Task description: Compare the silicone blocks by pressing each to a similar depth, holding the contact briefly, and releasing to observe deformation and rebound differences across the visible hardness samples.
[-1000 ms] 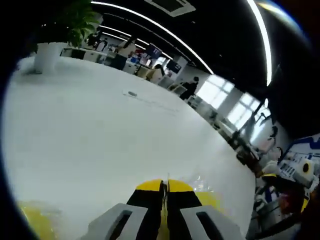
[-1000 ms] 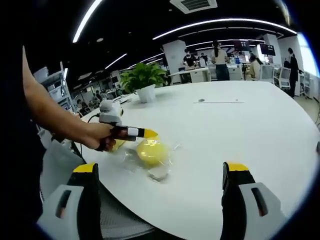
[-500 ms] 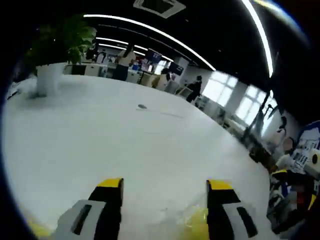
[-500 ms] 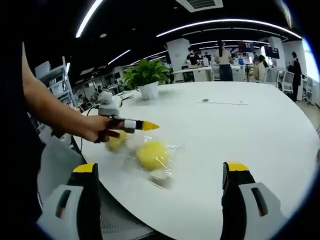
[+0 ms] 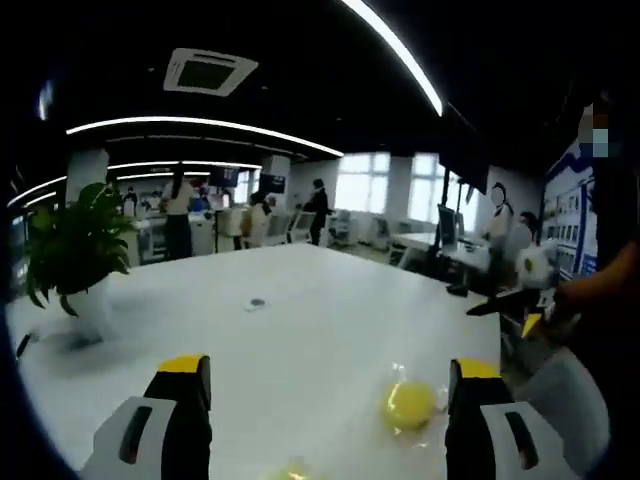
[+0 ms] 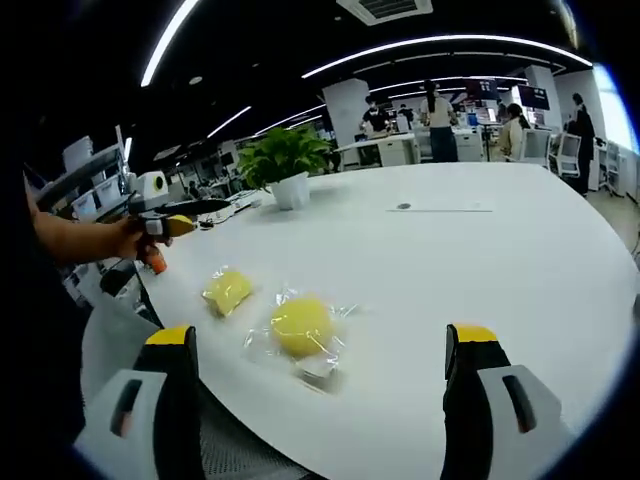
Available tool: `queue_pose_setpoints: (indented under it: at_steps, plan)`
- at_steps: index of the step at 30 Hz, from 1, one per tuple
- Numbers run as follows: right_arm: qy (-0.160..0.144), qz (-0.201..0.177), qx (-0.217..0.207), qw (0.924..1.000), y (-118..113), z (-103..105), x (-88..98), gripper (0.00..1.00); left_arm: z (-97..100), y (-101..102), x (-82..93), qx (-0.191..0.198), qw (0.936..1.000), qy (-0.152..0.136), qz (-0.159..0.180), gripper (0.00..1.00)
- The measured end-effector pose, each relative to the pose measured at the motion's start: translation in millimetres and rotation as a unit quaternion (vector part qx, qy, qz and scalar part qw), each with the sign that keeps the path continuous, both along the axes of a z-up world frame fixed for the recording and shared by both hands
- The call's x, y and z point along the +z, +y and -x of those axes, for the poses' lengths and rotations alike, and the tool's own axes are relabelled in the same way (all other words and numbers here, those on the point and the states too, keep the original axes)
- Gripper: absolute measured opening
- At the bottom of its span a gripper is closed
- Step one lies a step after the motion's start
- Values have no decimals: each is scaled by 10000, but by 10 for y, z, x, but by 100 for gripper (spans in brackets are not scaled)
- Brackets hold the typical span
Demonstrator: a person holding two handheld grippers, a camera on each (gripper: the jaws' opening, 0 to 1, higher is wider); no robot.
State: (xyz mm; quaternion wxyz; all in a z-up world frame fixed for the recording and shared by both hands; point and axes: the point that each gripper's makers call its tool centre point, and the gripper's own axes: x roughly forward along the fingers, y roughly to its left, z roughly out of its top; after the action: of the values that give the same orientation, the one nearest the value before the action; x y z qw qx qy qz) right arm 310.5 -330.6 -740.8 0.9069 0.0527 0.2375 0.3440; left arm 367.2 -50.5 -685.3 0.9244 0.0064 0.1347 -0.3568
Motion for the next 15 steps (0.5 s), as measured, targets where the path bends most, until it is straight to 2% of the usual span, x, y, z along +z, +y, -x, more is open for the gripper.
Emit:
queue_pose_setpoints:
  at_steps: [1,3,5,7,8,9,10,11,13,14,15]
  plan:
    - [-6,-11,-12,10000,-2,-6,15,96,67,183,-28,123,9999,14,-102,100]
    - [-127,62,-6,9999,-8,-25,41,96,165,412,-105,330,9992,135,-189,100]
    - [-122,108,35,9999,16,-18,34,96,300,638,-200,580,9976,383,37,100]
    - [-197,234,122,9995,43,4,17,96,449,833,-336,826,9943,677,67,100]
    - [-188,285,146,9993,53,20,-4,96,494,886,-349,862,9944,610,42,100]
    - [-177,299,156,9993,67,44,-27,96,529,976,-299,1014,9946,215,-87,100]
    - [-181,288,160,9993,69,61,-42,96,562,1017,-262,1050,9944,-1,-145,100]
    - [-179,274,168,9993,73,79,-57,96,608,1015,-238,1016,9948,-85,-89,100]
    - [-177,317,193,9992,89,134,-82,96,708,1049,-328,1032,9945,107,-163,100]
    - [-231,369,223,9988,84,155,-99,96,759,1092,-413,1081,9935,303,-206,100]
    - [-239,391,236,9987,80,166,-117,96,777,1099,-434,1067,9937,320,-153,100]
